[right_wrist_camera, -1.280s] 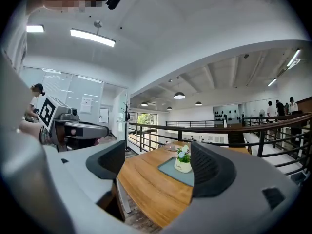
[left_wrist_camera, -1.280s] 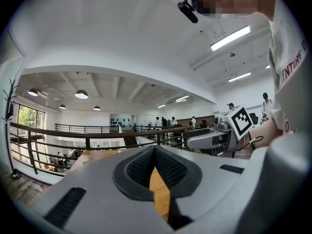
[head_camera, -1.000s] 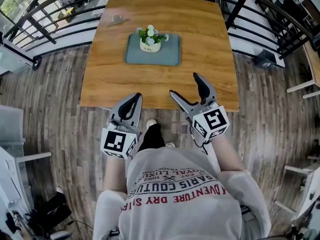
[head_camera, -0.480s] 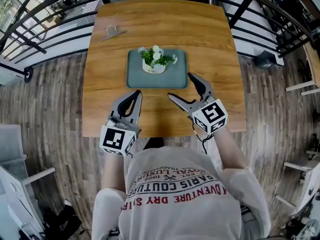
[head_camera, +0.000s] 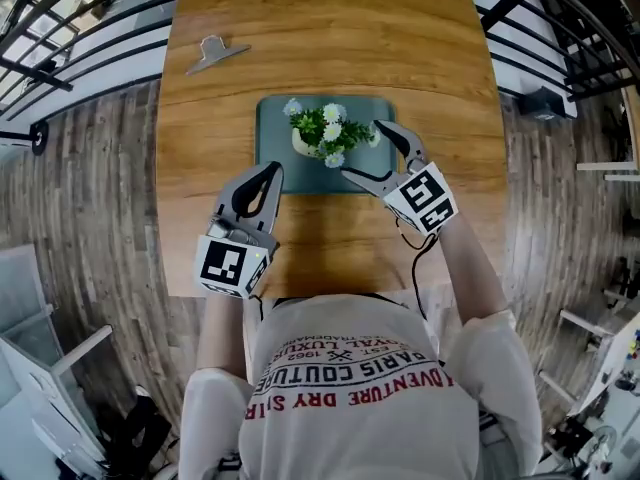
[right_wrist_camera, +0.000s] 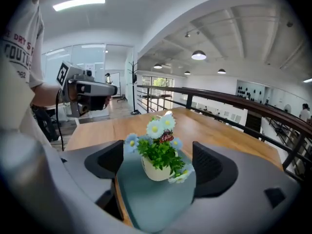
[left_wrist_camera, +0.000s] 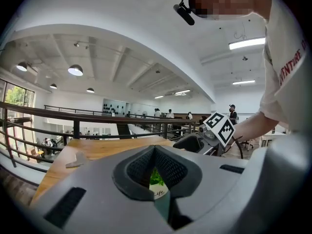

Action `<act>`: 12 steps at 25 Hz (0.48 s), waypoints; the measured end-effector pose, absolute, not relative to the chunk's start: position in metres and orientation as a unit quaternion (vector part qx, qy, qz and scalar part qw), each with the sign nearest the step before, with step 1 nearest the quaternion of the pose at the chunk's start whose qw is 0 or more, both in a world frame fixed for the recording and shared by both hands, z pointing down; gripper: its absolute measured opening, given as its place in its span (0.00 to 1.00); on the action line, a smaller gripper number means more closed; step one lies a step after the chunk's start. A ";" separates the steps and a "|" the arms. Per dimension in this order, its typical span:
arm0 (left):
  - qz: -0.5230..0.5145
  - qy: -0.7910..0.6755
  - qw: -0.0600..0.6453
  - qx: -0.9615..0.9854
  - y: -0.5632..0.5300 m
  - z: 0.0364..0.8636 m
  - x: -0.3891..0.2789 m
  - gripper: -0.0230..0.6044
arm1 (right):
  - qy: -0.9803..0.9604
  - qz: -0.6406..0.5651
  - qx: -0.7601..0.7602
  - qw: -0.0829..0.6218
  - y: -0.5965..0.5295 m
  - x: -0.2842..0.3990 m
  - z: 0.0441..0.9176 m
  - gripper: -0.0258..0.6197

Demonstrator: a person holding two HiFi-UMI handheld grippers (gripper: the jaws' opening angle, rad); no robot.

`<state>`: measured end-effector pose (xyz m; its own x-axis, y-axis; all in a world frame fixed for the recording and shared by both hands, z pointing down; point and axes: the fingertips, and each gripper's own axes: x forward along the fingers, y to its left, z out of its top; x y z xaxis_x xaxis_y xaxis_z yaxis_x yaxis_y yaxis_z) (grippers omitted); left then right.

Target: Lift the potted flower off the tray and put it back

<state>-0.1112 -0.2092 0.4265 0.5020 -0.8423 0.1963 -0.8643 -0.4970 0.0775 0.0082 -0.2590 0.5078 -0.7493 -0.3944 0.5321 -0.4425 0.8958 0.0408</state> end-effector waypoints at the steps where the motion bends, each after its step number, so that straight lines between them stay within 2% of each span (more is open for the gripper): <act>1: 0.068 -0.494 0.087 0.862 -0.216 0.431 -0.113 0.06 | -0.934 0.045 0.209 0.286 -0.263 0.005 0.516 0.70; 8: 0.074 -0.491 0.106 0.862 -0.248 0.456 -0.121 0.06 | -0.928 0.046 0.119 0.349 -0.275 -0.013 0.570 0.73; 12: 0.072 -0.491 0.112 0.861 -0.262 0.465 -0.125 0.06 | -0.926 0.058 0.119 0.353 -0.286 -0.022 0.594 0.73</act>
